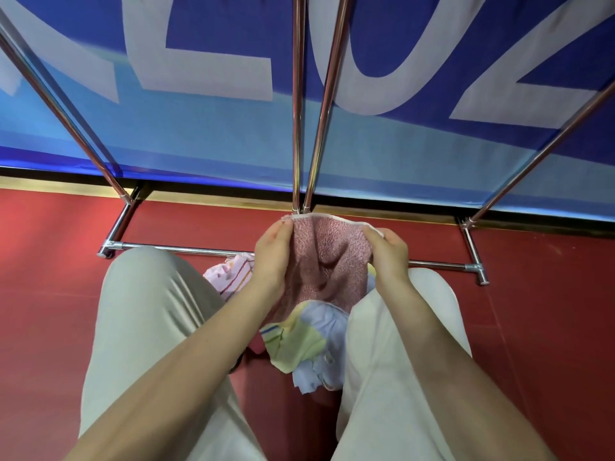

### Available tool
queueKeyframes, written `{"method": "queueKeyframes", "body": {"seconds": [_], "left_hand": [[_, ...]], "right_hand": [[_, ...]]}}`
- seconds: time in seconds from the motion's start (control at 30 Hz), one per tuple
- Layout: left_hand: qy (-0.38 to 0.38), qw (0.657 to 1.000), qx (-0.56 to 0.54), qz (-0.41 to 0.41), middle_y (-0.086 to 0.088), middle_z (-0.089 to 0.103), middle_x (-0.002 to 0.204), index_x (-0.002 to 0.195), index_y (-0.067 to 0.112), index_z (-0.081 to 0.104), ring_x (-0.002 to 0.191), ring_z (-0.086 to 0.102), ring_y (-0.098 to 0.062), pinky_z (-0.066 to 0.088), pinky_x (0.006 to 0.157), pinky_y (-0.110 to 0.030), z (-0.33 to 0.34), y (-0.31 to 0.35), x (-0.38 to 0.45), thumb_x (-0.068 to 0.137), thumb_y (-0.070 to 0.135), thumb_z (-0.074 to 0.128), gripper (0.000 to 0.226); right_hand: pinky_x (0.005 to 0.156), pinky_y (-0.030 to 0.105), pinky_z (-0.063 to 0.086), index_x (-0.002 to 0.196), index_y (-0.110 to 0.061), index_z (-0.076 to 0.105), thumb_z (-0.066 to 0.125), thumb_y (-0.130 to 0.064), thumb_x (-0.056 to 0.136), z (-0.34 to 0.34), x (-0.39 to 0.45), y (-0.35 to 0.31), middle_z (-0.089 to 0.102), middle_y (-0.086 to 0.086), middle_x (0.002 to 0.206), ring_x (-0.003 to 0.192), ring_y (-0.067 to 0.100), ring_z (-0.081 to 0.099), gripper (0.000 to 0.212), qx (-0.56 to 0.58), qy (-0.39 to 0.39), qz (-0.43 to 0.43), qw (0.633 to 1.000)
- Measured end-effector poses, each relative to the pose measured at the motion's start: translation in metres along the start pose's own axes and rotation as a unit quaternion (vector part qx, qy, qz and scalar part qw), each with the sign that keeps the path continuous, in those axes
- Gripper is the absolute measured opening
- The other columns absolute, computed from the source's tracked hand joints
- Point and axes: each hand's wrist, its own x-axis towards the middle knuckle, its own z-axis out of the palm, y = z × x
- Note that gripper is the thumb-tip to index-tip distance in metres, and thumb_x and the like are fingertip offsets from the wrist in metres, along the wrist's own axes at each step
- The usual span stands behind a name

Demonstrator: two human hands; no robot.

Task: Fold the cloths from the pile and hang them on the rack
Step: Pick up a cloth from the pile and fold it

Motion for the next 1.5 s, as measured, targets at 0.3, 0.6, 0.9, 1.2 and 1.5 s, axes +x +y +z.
{"method": "queueKeyframes", "body": {"seconds": [0.3, 0.6, 0.9, 1.2, 1.5], "left_hand": [[-0.076, 0.995, 0.011, 0.060, -0.006, 0.069, 0.119, 0.116, 0.016, 0.069, 0.117, 0.061, -0.025, 0.043, 0.106, -0.049, 0.023, -0.014, -0.024, 0.091, 0.031, 0.050, 0.035], [-0.024, 0.998, -0.026, 0.056, -0.003, 0.070, 0.090, 0.095, 0.017, 0.069, 0.082, 0.061, -0.013, 0.050, 0.076, -0.026, 0.013, -0.002, -0.020, 0.102, 0.013, 0.042, 0.029], [-0.026, 0.998, -0.053, -0.005, -0.020, 0.071, 0.096, 0.085, 0.016, 0.073, 0.088, 0.064, -0.026, 0.051, 0.090, -0.045, 0.008, -0.005, -0.021, 0.092, 0.025, 0.052, 0.024], [-0.044, 0.998, -0.049, -0.015, -0.020, 0.069, 0.105, 0.110, -0.007, 0.064, 0.087, 0.063, -0.018, 0.050, 0.078, -0.026, 0.012, -0.007, -0.021, 0.101, 0.013, 0.044, 0.030], [-0.047, 0.999, -0.012, -0.010, -0.016, 0.071, 0.107, 0.108, 0.002, 0.070, 0.091, 0.065, -0.016, 0.049, 0.082, -0.030, 0.010, -0.007, -0.018, 0.100, 0.018, 0.045, 0.031]], "right_hand": [[0.064, 0.028, 0.043, 0.073, -0.021, 0.066, 0.066, -0.017, 0.088, 0.037, -0.036, -0.001, 0.060, -0.007, 0.066, 0.067, 0.011, 0.054, 0.016, -0.045, -0.061, -0.091, 0.993], [0.078, 0.025, 0.057, 0.109, -0.018, 0.066, 0.048, -0.001, 0.097, 0.035, -0.051, -0.014, 0.069, -0.005, 0.101, 0.089, 0.008, 0.069, 0.028, 0.001, -0.194, -0.106, 0.975], [0.082, 0.037, 0.057, 0.104, -0.038, 0.067, 0.057, -0.002, 0.092, 0.036, -0.049, -0.008, 0.068, -0.011, 0.081, 0.078, 0.011, 0.068, 0.039, -0.090, -0.208, -0.161, 0.960], [0.073, 0.013, 0.042, 0.083, -0.014, 0.074, 0.072, -0.013, 0.080, 0.032, -0.046, -0.008, 0.055, -0.010, 0.090, 0.085, 0.008, 0.055, 0.004, -0.222, -0.104, -0.333, 0.911], [0.076, 0.004, 0.036, 0.086, -0.014, 0.072, 0.068, -0.010, 0.085, 0.026, -0.047, -0.009, 0.067, -0.009, 0.090, 0.088, -0.013, 0.054, 0.005, -0.226, -0.125, -0.328, 0.909]]}}
